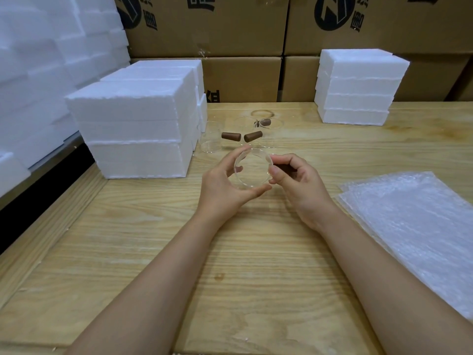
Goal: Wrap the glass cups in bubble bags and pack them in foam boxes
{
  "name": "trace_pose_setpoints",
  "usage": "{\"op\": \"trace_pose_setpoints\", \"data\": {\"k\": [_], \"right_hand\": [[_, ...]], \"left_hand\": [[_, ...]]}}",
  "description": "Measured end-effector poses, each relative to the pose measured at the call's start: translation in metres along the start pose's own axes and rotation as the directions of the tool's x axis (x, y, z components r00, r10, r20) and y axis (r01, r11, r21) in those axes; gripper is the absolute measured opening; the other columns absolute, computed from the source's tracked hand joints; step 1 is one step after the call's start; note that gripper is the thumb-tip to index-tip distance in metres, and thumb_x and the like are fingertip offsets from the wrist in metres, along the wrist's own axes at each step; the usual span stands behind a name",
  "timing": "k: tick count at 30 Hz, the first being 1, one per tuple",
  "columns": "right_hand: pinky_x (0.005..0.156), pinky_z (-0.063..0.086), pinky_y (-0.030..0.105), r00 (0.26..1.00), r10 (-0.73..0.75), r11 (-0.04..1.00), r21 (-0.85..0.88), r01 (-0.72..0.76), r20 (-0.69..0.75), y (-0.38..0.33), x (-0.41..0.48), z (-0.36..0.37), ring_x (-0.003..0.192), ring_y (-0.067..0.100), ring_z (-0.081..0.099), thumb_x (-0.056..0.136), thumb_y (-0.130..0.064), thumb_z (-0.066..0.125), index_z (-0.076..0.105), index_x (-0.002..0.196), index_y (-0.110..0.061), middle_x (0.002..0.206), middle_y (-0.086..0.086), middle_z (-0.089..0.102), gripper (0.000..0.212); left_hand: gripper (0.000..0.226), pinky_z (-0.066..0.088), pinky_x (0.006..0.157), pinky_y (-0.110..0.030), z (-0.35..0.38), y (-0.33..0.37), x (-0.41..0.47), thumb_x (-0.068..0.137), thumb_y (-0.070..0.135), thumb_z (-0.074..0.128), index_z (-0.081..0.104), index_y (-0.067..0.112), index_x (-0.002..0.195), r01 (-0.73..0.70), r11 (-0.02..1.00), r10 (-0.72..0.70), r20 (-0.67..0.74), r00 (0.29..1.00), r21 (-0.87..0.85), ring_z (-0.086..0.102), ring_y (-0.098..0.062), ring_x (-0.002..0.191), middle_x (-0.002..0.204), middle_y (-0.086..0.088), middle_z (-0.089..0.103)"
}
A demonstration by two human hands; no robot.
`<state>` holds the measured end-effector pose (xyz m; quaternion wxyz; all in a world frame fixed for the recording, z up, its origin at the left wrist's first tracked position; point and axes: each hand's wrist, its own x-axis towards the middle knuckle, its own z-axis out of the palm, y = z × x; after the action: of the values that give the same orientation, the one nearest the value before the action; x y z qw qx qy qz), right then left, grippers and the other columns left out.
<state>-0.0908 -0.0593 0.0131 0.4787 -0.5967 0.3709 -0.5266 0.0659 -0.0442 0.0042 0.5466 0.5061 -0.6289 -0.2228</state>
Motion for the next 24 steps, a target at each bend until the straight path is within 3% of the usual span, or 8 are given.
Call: {"op": "trace_pose_setpoints", "data": {"k": [3, 6, 9, 12, 16, 21, 24], "right_hand": [[0.092, 0.048, 0.030, 0.999, 0.029, 1.000, 0.002, -0.029, 0.037, 0.002, 0.000, -0.001, 0.099, 0.016, 0.058, 0.077, -0.010, 0.073, 0.061, 0.101, -0.021, 0.129, 0.026, 0.048, 0.029], [0.088, 0.049, 0.024, 1.000, 0.010, 0.998, -0.058, -0.008, 0.023, 0.004, -0.001, 0.000, 0.105, 0.019, 0.055, 0.072, -0.006, 0.078, 0.058, 0.100, -0.026, 0.129, 0.017, 0.044, 0.040], [0.078, 0.048, 0.012, 0.999, -0.037, 0.989, -0.140, 0.036, 0.001, 0.005, -0.002, 0.003, 0.095, 0.007, 0.055, 0.066, -0.009, 0.084, 0.052, 0.102, -0.032, 0.119, 0.000, 0.038, 0.053], [0.076, 0.047, 0.009, 0.997, -0.069, 0.975, -0.212, 0.060, -0.036, 0.007, -0.003, 0.008, 0.093, 0.002, 0.053, 0.062, -0.015, 0.087, 0.046, 0.101, -0.037, 0.113, -0.009, 0.033, 0.060], [0.074, 0.041, 0.002, 0.988, -0.095, 0.954, -0.296, 0.055, -0.122, 0.008, -0.003, 0.019, 0.086, -0.018, 0.047, 0.060, -0.032, 0.087, 0.043, 0.101, -0.040, 0.110, -0.017, 0.027, 0.061], [0.080, 0.039, 0.007, 0.960, -0.085, 0.959, -0.284, 0.006, -0.266, 0.006, -0.003, 0.028, 0.100, 0.008, 0.048, 0.061, -0.045, 0.083, 0.042, 0.092, -0.039, 0.117, -0.003, 0.030, 0.051], [0.072, 0.037, 0.001, 0.943, -0.070, 0.970, -0.243, -0.012, -0.326, 0.006, -0.001, 0.030, 0.092, 0.005, 0.048, 0.068, -0.049, 0.077, 0.044, 0.088, -0.035, 0.111, -0.004, 0.031, 0.041]], "left_hand": [[0.074, 0.053, 0.090, -0.028, 0.001, 0.003, -0.001, 0.057, 0.041, 0.090, 0.058, 0.037, 0.124, 0.011, 0.998, -0.010, -0.018, 1.000, 0.056, 0.062, 0.001, 0.102, 0.113, 0.029, 0.062], [0.072, 0.054, 0.086, -0.032, 0.002, 0.006, -0.003, 0.061, 0.035, 0.089, 0.057, 0.037, 0.125, -0.043, 0.987, 0.048, -0.026, 0.999, 0.158, 0.063, -0.003, 0.097, 0.106, 0.042, 0.054], [0.073, 0.049, 0.087, -0.025, 0.004, 0.006, -0.004, 0.063, 0.027, 0.089, 0.058, 0.023, 0.129, -0.134, 0.966, 0.143, -0.027, 0.989, 0.223, 0.062, -0.009, 0.096, 0.117, 0.022, 0.058], [0.071, 0.043, 0.082, -0.019, 0.007, 0.007, -0.005, 0.062, 0.018, 0.089, 0.060, 0.013, 0.127, -0.193, 0.939, 0.214, -0.044, 0.976, 0.285, 0.063, -0.016, 0.091, 0.116, 0.002, 0.066], [0.065, 0.050, 0.085, -0.028, 0.013, 0.012, -0.007, 0.063, 0.019, 0.089, 0.063, 0.003, 0.121, -0.285, 0.866, 0.349, -0.087, 0.933, 0.412, 0.067, -0.025, 0.098, 0.119, -0.007, 0.067], [0.069, 0.043, 0.091, -0.022, 0.017, 0.012, -0.008, 0.057, 0.012, 0.090, 0.062, -0.003, 0.118, -0.321, 0.848, 0.382, -0.065, 0.922, 0.422, 0.066, -0.026, 0.108, 0.121, -0.012, 0.066], [0.068, 0.044, 0.093, -0.023, 0.017, 0.013, -0.008, 0.057, 0.011, 0.090, 0.062, -0.005, 0.117, -0.335, 0.848, 0.388, -0.050, 0.920, 0.412, 0.065, -0.025, 0.109, 0.121, -0.013, 0.066]]}}
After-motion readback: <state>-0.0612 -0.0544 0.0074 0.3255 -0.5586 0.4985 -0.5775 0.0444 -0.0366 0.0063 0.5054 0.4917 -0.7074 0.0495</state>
